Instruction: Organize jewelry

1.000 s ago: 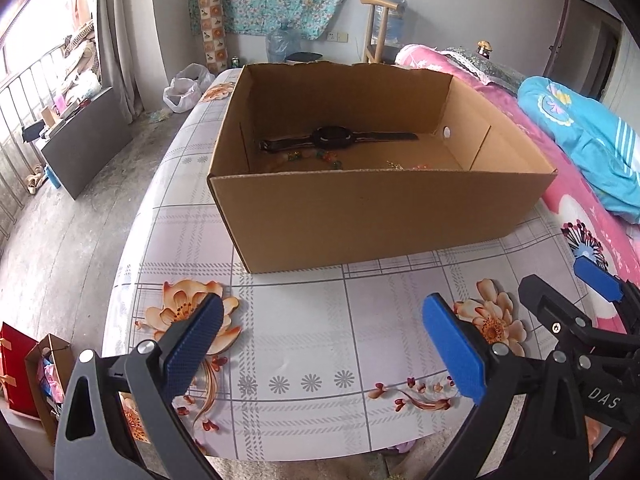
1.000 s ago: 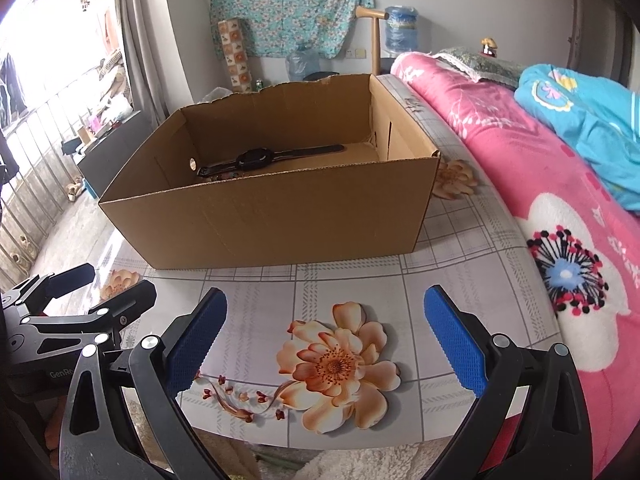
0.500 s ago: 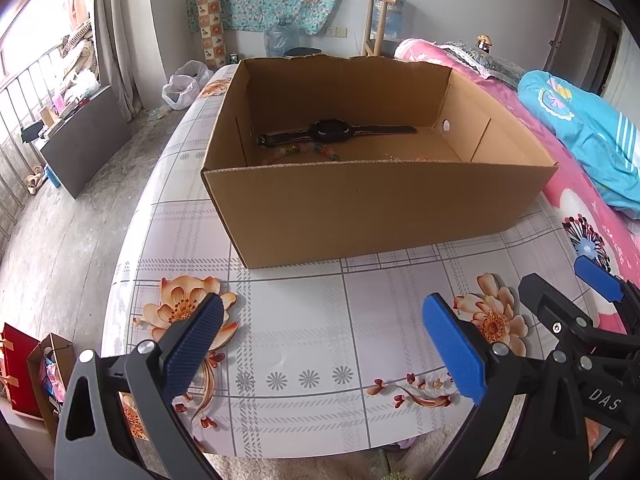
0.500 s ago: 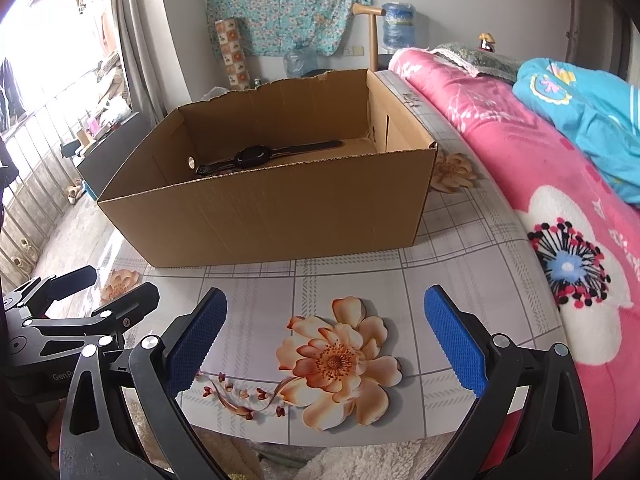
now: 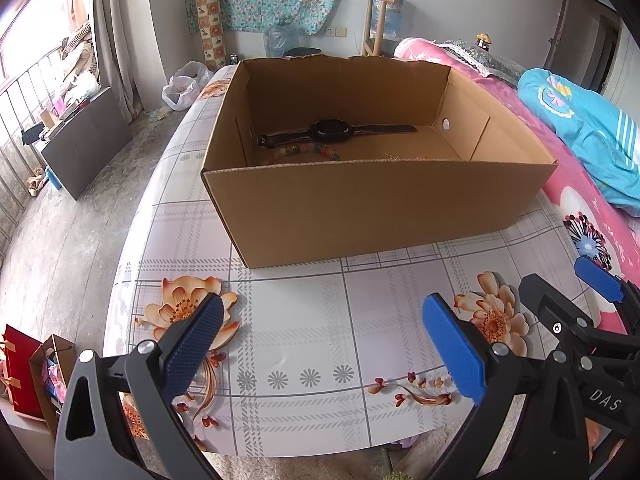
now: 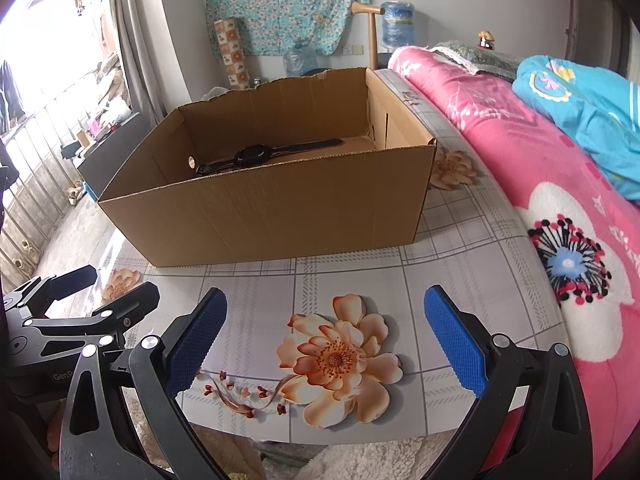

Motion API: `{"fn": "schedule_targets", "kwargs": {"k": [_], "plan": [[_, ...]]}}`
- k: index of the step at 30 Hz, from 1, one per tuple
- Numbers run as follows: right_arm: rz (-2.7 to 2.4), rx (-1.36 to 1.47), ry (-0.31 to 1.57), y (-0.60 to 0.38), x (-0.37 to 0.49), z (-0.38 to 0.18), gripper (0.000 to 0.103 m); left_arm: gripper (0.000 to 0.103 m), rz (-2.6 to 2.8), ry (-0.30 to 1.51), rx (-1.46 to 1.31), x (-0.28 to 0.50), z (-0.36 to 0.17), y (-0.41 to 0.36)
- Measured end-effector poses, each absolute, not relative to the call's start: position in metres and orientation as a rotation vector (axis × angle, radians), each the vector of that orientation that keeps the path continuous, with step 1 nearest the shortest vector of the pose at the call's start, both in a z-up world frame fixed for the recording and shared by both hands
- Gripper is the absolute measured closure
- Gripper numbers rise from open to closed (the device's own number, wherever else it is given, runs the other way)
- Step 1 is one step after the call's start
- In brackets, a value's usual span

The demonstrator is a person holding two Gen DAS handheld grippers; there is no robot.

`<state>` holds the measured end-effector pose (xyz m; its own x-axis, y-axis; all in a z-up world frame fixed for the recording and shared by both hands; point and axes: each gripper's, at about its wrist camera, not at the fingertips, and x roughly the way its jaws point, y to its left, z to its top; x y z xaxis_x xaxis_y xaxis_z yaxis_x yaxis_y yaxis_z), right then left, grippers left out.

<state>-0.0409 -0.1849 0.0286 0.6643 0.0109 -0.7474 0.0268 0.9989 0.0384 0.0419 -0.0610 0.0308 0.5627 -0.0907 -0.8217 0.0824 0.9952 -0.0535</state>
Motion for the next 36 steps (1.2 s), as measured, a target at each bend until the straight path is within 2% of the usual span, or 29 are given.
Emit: {"fn": "schedule_targets", "kwargs": {"k": [36], "plan": [[-0.006,0.069,0.859,-0.1862,-0.0397,0.0235,0.008,0.006,-0.094,0.968,-0.004,0.0411,0.0294,-0.0611]]}}
